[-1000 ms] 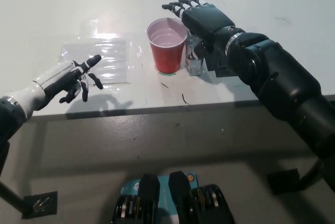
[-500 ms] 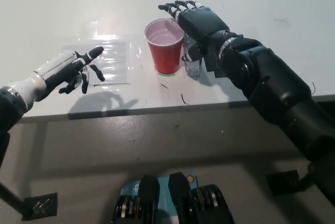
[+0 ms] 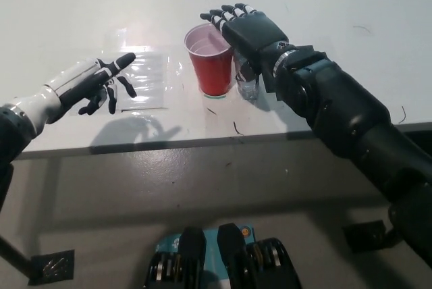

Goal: The robot uses its right hand to press the hand soap kept in the middle of the table to get liquid hand soap out

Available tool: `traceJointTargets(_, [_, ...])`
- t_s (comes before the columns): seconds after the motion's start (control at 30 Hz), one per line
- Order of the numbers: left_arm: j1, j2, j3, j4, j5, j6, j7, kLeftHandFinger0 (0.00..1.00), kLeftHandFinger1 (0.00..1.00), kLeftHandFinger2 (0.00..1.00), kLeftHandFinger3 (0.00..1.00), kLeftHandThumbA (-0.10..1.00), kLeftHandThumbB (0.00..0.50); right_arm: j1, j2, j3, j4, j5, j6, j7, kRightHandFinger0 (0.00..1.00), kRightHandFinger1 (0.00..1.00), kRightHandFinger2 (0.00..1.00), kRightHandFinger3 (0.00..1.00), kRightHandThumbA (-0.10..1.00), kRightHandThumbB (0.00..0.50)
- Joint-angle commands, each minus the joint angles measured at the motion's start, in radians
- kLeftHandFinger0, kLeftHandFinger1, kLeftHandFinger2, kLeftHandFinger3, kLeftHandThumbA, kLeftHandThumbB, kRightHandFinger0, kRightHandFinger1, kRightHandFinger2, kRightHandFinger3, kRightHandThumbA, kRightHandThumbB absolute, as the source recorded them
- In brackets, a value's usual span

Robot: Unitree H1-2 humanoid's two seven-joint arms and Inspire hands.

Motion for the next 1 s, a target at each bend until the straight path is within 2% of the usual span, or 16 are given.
traceJointTargets(0.0, [-0.058, 0.047, 0.013, -0.006, 0.005, -0.01, -0.018, 0.05, 0.07, 0.21, 0.48, 1.0, 0.151, 0.119, -0.006, 0.088, 0.079, -0.073, 0.025, 0.138, 1.0, 1.0, 1.0, 1.0, 1.0, 0.5])
traceJointTargets(0.5, [-0.062, 0.046, 0.023, 0.002, -0.002, -0.026, -0.021, 0.02, 0.06, 0.2, 0.47, 1.0, 0.143, 0.14, 0.008, 0.095, 0.088, -0.072, 0.038, 0.192, 1.0, 1.0, 1.0, 1.0, 1.0, 0.5])
traceJointTargets(0.53, [-0.058, 0.046, 0.026, -0.003, -0.006, -0.009, -0.022, 0.04, 0.08, 0.23, 0.51, 1.0, 0.149, 0.137, 0.0, 0.083, 0.078, -0.06, 0.036, 0.194, 1.0, 1.0, 1.0, 1.0, 1.0, 0.5])
traceJointTargets(0.73, [-0.036, 0.046, 0.023, -0.019, 0.004, 0.008, -0.016, 0.06, 0.09, 0.24, 0.51, 1.0, 0.146, 0.12, -0.029, -0.049, -0.017, 0.025, 0.058, 0.15, 1.0, 1.0, 1.0, 1.0, 1.0, 0.5])
traceJointTargets(0.83, [-0.013, 0.04, 0.022, -0.018, 0.005, -0.011, -0.011, 0.03, 0.07, 0.21, 0.49, 1.0, 0.144, 0.065, -0.055, -0.136, -0.09, 0.076, 0.014, 0.137, 1.0, 1.0, 1.0, 1.0, 1.0, 0.478])
traceJointTargets(0.9, [-0.003, 0.038, 0.023, -0.019, 0.005, -0.013, -0.009, 0.02, 0.06, 0.2, 0.49, 1.0, 0.139, 0.045, -0.061, -0.154, -0.11, 0.082, 0.013, 0.153, 1.0, 1.0, 1.0, 1.0, 1.0, 0.499])
traceJointTargets(0.93, [0.009, 0.035, 0.027, -0.021, 0.003, -0.006, -0.005, 0.01, 0.05, 0.19, 0.48, 1.0, 0.164, -0.006, -0.072, -0.178, -0.128, 0.091, 0.005, 0.161, 1.0, 1.0, 1.0, 1.0, 1.0, 0.5])
traceJointTargets(0.97, [0.016, 0.034, 0.028, -0.026, 0.004, 0.0, -0.004, 0.02, 0.05, 0.19, 0.48, 1.0, 0.163, -0.02, -0.075, -0.192, -0.149, 0.098, 0.022, 0.184, 1.0, 1.0, 1.0, 1.0, 1.0, 0.5])
